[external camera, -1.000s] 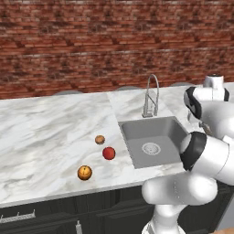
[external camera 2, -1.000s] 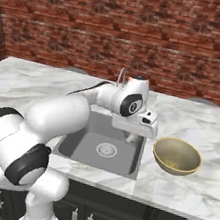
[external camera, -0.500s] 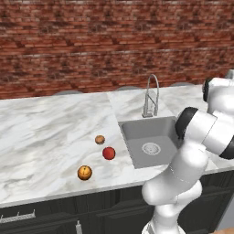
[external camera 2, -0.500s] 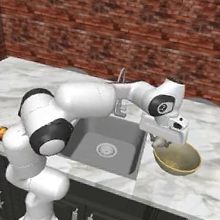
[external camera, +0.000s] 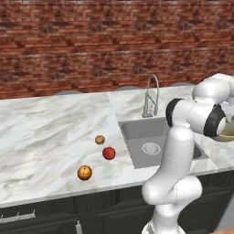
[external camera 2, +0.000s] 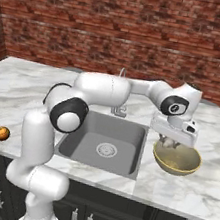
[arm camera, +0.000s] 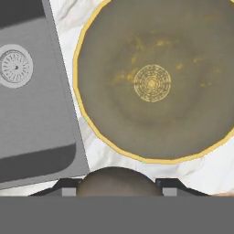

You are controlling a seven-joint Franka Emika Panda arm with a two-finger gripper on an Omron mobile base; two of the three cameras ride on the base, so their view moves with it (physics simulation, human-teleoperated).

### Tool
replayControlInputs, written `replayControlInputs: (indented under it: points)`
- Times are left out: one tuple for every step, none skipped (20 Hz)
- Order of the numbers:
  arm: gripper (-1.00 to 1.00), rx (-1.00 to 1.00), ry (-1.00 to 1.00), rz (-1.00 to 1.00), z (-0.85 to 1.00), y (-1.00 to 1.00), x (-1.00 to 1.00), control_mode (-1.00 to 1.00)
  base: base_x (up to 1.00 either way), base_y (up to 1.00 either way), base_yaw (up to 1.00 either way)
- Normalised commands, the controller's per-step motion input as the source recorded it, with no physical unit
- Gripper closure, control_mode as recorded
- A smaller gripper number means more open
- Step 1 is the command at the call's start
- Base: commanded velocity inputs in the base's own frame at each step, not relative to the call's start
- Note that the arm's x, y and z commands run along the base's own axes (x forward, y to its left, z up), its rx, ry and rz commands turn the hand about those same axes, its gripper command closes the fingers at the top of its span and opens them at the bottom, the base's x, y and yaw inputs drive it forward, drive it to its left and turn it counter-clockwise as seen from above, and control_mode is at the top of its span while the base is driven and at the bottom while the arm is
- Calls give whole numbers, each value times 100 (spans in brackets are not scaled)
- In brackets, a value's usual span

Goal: There is a mixed pile of frozen fruits and vegetables on the counter. Locate all the frozen vegetables and place the items in a bowl on the counter. Take all the frozen fruits and defrost them in a running sink.

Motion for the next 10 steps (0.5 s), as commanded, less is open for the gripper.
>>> replayControlInputs:
  points:
    - [100,0,7,4,-20,-25,39,-100,0,0,0]
    - [100,-1,8,4,-20,-22,36,-100,0,0,0]
    - [100,-5,9,4,-24,-17,36,-100,0,0,0]
    - [100,-6,9,3,-25,-19,35,-100,0,0,0]
    - [100,-8,9,3,-28,-21,30,-100,0,0,0]
    - [100,-7,9,2,-25,-25,25,-100,0,0,0]
    - [100,-6,7,3,-25,-19,21,-100,0,0,0]
    - [100,-4,1,2,-26,-12,11,-100,0,0,0]
    - [100,0,0,0,-23,-6,0,-100,0,0,0]
    - [100,0,-1,0,-31,-1,0,-100,0,0,0]
